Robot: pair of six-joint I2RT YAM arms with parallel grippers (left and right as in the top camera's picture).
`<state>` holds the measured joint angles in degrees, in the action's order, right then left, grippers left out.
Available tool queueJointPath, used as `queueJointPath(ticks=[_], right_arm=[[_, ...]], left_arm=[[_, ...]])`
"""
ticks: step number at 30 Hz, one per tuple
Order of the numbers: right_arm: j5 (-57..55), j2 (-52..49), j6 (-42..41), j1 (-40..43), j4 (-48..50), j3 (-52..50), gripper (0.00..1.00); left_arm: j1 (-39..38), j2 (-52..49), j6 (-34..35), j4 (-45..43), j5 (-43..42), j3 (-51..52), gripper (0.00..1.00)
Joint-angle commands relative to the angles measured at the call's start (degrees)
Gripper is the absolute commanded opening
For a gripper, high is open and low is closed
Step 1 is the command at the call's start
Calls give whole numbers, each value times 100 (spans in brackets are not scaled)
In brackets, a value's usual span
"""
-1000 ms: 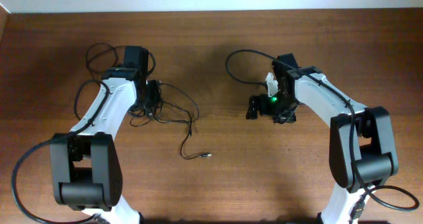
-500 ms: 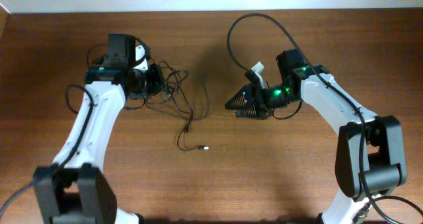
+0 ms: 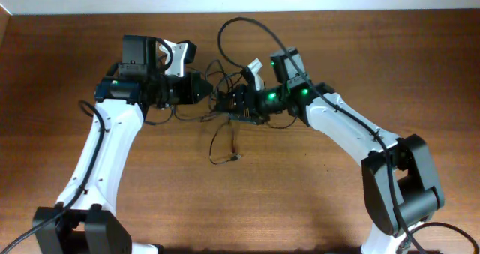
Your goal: Untangle cables
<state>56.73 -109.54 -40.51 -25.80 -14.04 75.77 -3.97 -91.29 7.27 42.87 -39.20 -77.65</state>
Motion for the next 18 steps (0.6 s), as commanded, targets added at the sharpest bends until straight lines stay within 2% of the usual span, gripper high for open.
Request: queueJointPath(ticks=[1,6,7,9,11,14,16,18], right_arm=[[-662,107,-173,-9,109,55,74],[-638,107,-199,37,400,55,75],[-640,107,-199,44,400,55,74],[-645,107,-199,107,400,55,72],[-929,105,-195,186,254,52,51],[-2035,105,-175,223,-614,52,23],[-2133,105,-129,223,-828,52,12],[-1097,111,118,264,-514,55,12]], left_arm=[[0,109,-153,173,-518,-114,0],[0,109,-990,984,-393,-114,0],[0,109,-994,1080,-98,-114,0],[0,109,-1051,1228,-66,-114,0],[0,109,-1191,1434,-232,-114,0],[17,109,-1427,1528,-581,-114,0],[140,109,-1427,1508,-570,-114,0],[190,109,-1425,1425,-92,-114,0]])
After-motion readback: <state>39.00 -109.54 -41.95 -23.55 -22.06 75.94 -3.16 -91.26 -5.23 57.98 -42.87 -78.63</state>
